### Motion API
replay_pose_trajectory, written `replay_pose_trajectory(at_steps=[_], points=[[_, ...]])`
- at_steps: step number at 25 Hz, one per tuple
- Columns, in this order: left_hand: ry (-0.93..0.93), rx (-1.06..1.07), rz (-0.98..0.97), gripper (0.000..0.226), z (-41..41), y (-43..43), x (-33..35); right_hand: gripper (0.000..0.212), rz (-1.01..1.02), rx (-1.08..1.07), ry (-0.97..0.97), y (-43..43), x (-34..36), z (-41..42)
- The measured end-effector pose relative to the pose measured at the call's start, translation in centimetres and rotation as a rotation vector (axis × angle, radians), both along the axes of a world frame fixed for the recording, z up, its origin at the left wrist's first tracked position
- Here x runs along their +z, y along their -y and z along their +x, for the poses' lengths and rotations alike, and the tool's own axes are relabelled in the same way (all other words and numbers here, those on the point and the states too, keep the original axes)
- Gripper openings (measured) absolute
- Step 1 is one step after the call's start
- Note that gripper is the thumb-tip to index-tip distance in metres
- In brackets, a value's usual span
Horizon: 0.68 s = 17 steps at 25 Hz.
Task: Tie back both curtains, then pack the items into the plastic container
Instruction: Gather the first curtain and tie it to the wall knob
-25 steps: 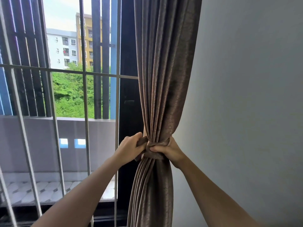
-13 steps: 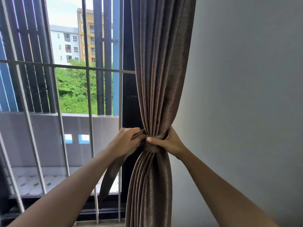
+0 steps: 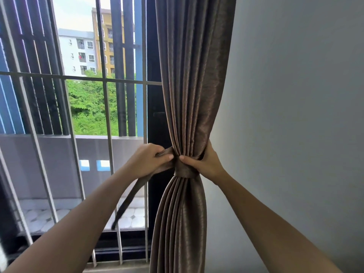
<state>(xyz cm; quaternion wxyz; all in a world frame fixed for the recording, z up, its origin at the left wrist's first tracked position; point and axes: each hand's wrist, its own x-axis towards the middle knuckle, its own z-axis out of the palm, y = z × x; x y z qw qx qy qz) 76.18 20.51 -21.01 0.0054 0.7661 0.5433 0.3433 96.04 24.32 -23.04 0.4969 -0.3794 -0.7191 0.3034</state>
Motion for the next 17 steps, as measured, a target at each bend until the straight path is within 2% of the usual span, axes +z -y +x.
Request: replay_pose_trajectory(at_steps=[3, 6, 8, 10, 11, 13, 14, 17], points=[[0.072, -0.042, -0.035, 0.042, 1.5, 0.1, 0.1, 0.081, 0.001, -0.077, 0.031, 0.5, -0.3, -0.3], [0.314, -0.126, -0.158, 0.031, 2.0, 0.3, -0.9, 0.070, -0.035, -0.125, 0.119, 1.8, -1.2, -0.3], [0.569, -0.216, -0.286, 0.015, 2.7, 0.7, -1.0, 0.065, -0.144, 0.013, 0.073, 2.1, -1.8, 0.5], [0.788, -0.297, -0.419, 0.012, 3.5, 1.0, -0.8, 0.069, -0.250, 0.186, -0.012, 2.2, -2.3, 1.6], [0.815, -0.313, -0.450, 0.014, 3.9, 0.9, -0.7, 0.071, -0.269, 0.246, -0.041, 2.2, -2.3, 2.3], [0.752, -0.282, -0.420, 0.011, 4.7, 0.8, -0.7, 0.066, -0.261, 0.325, -0.055, 2.3, -2.3, 2.9], [0.717, -0.258, -0.385, 0.007, 5.2, 0.9, -0.6, 0.063, -0.252, 0.329, -0.043, 2.5, -2.2, 3.0], [0.633, -0.176, -0.266, 0.017, 6.3, 0.9, -0.6, 0.066, -0.198, 0.250, 0.046, 2.3, -2.1, 2.8]])
